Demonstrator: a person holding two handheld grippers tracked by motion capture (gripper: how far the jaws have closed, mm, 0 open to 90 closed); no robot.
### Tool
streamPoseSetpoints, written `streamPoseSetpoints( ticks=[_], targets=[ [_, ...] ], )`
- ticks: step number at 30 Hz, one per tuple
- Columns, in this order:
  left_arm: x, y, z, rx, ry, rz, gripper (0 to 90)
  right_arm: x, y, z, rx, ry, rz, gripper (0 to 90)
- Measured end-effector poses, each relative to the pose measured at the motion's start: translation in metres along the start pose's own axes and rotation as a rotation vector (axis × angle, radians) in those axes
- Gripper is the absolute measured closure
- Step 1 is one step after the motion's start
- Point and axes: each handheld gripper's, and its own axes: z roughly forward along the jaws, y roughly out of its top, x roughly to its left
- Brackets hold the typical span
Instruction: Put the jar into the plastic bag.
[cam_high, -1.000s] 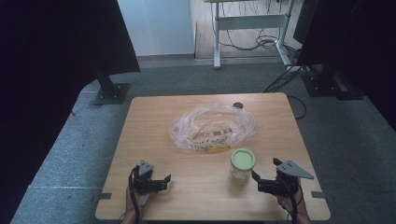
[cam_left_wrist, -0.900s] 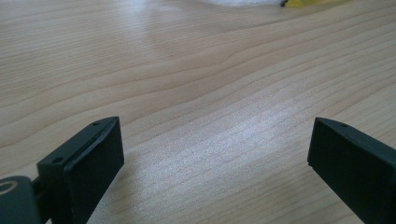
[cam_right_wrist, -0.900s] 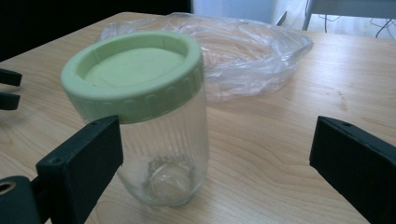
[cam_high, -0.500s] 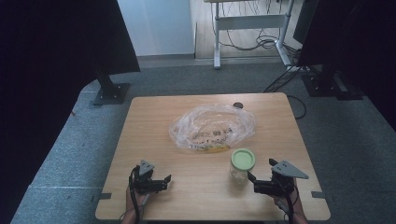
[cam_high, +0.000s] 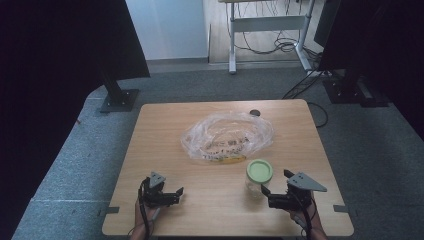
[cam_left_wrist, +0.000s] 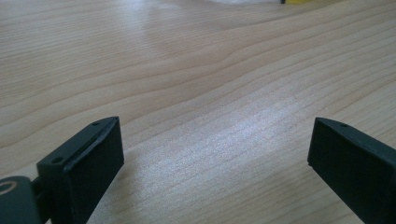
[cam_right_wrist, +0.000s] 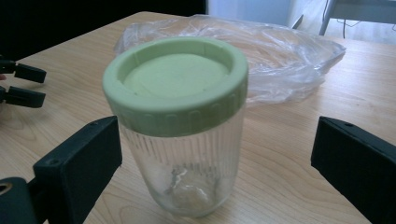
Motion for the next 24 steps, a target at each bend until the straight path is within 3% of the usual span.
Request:
streamPoseSetpoints(
  ticks=[3,24],
  targets=[
    [0.000,0.000,0.000,0.001,0.000,0.000,3.2,0.004,0.002,0.004,-0.001,0.017,0.008,1.1],
    [-0.001,0.001,0.001,0.012,0.002,0.007,3.1,0.010,0.005,0.022,0.019,0.008,-0.016,0.3]
  ],
)
